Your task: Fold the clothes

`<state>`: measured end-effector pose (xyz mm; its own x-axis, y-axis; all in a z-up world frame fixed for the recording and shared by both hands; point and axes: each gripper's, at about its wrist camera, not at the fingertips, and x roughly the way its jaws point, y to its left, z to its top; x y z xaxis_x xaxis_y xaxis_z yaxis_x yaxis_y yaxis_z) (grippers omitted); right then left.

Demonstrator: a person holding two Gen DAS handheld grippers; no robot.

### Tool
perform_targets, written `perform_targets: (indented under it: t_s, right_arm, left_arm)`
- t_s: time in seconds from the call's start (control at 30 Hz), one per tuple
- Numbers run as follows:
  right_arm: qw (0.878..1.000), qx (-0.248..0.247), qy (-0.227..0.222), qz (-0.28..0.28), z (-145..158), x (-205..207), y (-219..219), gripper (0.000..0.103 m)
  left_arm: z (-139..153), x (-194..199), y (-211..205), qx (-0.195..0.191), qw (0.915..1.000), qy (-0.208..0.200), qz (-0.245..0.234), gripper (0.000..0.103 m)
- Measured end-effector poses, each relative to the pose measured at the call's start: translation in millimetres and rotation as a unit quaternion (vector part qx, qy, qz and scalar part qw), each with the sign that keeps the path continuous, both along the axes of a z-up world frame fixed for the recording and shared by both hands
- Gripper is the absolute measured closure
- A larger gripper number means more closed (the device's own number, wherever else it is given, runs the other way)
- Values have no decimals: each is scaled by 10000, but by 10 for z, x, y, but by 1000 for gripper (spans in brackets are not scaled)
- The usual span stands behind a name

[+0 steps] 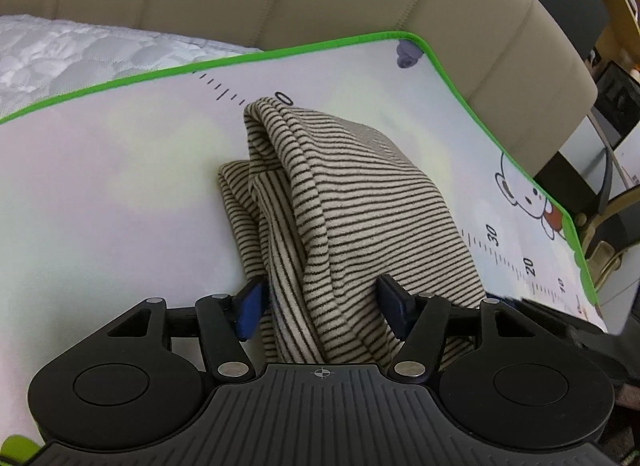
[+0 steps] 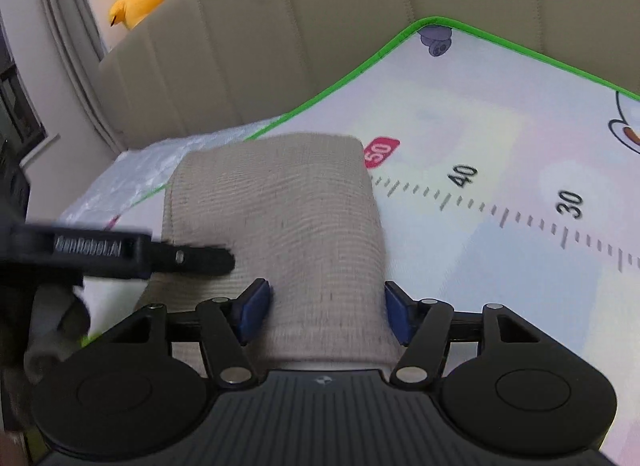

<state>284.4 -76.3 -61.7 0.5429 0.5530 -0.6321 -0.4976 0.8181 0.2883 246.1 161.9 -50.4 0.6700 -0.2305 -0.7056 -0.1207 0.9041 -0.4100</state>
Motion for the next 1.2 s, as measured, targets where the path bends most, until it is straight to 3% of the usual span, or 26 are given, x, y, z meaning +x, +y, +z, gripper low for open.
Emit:
perform_targets:
  t_s: [0.13, 0.23, 0.33, 0.4, 0.43, 0.5, 0.53, 0.6, 0.63, 0.67, 0.73, 0.8, 0.97, 1.07, 1.1, 1.13, 1.17, 1.2]
  right_arm:
    - [10000, -67, 65, -23, 34, -104, -8, 41]
    - [9994, -279, -184, -14, 129, -248, 27, 41]
    - [9894, -745, -1240, -112, 293, -555, 88, 41]
    - [9780, -841, -1905, -145, 380, -763, 135, 40]
    - [9767, -771, -2001, -56, 405, -827, 166, 35]
    - [9844, -608, -1633, 223, 348, -809, 258, 35]
    - [9879, -602, -1395, 310, 265, -768, 312, 35]
    - [9927, -623, -938, 442, 87, -688, 412, 31]
    - [9928, -716, -849, 441, -14, -674, 454, 30]
    - [9910, -844, -921, 486, -70, -698, 495, 26]
    - [9852, -1100, -1138, 661, -100, -774, 571, 17]
    - [9820, -1244, -1217, 728, -88, -842, 579, 16]
    - [9906, -881, -967, 398, 42, -1058, 213, 13]
    - [9943, -662, -815, 200, 120, -1188, -7, 1]
    - [9952, -589, -764, 134, 146, -1231, -81, 0]
    - [9964, -512, -679, 12, 152, -1280, -187, 0]
    - [9974, -432, -561, -163, 137, -1334, -326, 0]
    - [9979, -364, -421, -345, 107, -1382, -468, 0]
  left_arm:
    - [-11, -12, 28, -10, 10000, 34, 25, 34]
    - [104, -88, 71, 26, 9997, -167, 163, 39]
    - [411, -220, 154, -104, 9948, -933, 402, 44]
    - [516, -171, 122, -242, 9918, -1235, 243, 44]
    - [544, -130, 92, -289, 9905, -1337, 108, 43]
    - [543, -21, 32, -363, 9894, -1401, -109, 42]
    - [415, 79, 16, -387, 9927, -1135, -90, 44]
    - [136, 215, 70, -461, 9968, -641, 95, 52]
    - [69, 233, 118, -464, 9971, -588, 145, 64]
    - [55, 238, 172, -527, 9969, -574, 144, 71]
    - [70, 228, 264, -804, 9953, -511, 185, 71]
    - [64, 214, 297, -906, 9944, -493, 224, 71]
    - [90, 180, 195, -529, 9965, -631, 131, 71]
    - [96, 84, 160, -404, 9953, -856, 222, 71]
    - [125, 7, 134, -304, 9948, -924, 298, 69]
    - [171, -98, 88, -134, 9944, -988, 356, 60]
    - [228, -226, 30, 84, 9935, -1056, 411, 40]
    - [282, -363, -35, 315, 9922, -1107, 475, 30]
